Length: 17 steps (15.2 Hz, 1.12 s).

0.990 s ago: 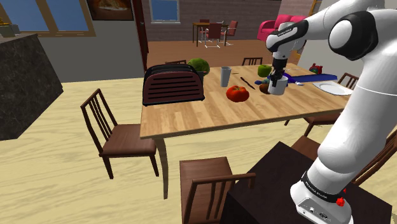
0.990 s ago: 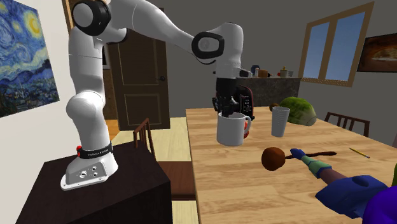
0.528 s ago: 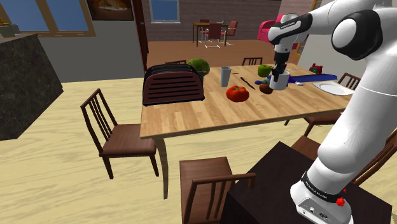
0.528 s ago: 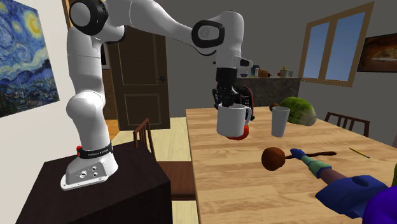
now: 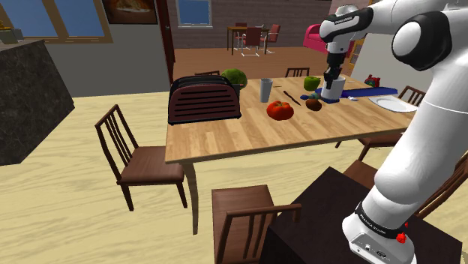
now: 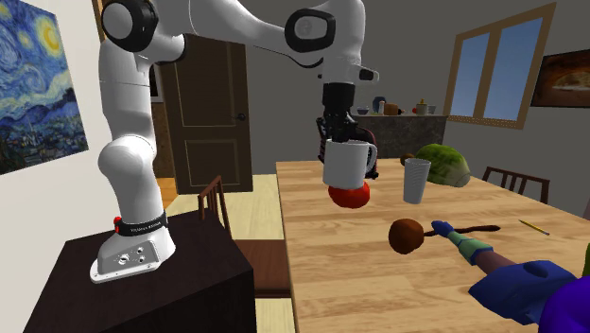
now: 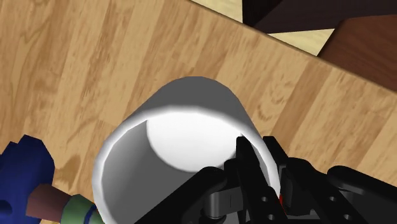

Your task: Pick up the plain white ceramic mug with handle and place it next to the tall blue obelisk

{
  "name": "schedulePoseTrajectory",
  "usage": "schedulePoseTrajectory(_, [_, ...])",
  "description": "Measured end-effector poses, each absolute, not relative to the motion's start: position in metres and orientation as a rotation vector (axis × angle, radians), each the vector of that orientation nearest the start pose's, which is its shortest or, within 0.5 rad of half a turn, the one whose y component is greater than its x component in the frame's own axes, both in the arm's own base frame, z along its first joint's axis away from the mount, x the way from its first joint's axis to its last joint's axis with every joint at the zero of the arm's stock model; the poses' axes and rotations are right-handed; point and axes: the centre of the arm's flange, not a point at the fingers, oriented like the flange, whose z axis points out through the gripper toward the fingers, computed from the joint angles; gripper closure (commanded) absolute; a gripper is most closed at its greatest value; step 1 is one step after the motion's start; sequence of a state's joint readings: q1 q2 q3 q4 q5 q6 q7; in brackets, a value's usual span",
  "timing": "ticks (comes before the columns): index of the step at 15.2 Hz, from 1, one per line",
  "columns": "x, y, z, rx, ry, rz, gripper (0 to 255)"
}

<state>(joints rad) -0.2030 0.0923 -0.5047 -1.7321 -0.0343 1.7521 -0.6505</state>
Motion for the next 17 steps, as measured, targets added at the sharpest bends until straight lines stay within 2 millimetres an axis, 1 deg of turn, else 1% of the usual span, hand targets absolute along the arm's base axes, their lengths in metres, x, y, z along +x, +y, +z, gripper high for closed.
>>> schedulePoseTrajectory(2, [0.436,-0.394,0.521,-3.159,0.080,0.153,255])
schedulePoseTrajectory(3, [0.432,-0.403,0.520,-3.159,0.080,0.153,255])
schedulePoseTrajectory(5, [0.422,-0.428,0.522,-3.159,0.081,0.153,255])
schedulePoseTrajectory(7, [0.407,-0.450,0.522,-3.159,0.081,0.153,255])
schedulePoseTrajectory(10, [0.395,-0.487,0.522,-3.159,0.081,0.154,255])
schedulePoseTrajectory(11, [0.387,-0.496,0.519,-3.159,0.081,0.154,255])
schedulePoseTrajectory(14, [0.370,-0.535,0.518,-3.160,0.082,0.153,255])
schedulePoseTrajectory(17, [0.355,-0.571,0.522,-3.159,0.082,0.154,255])
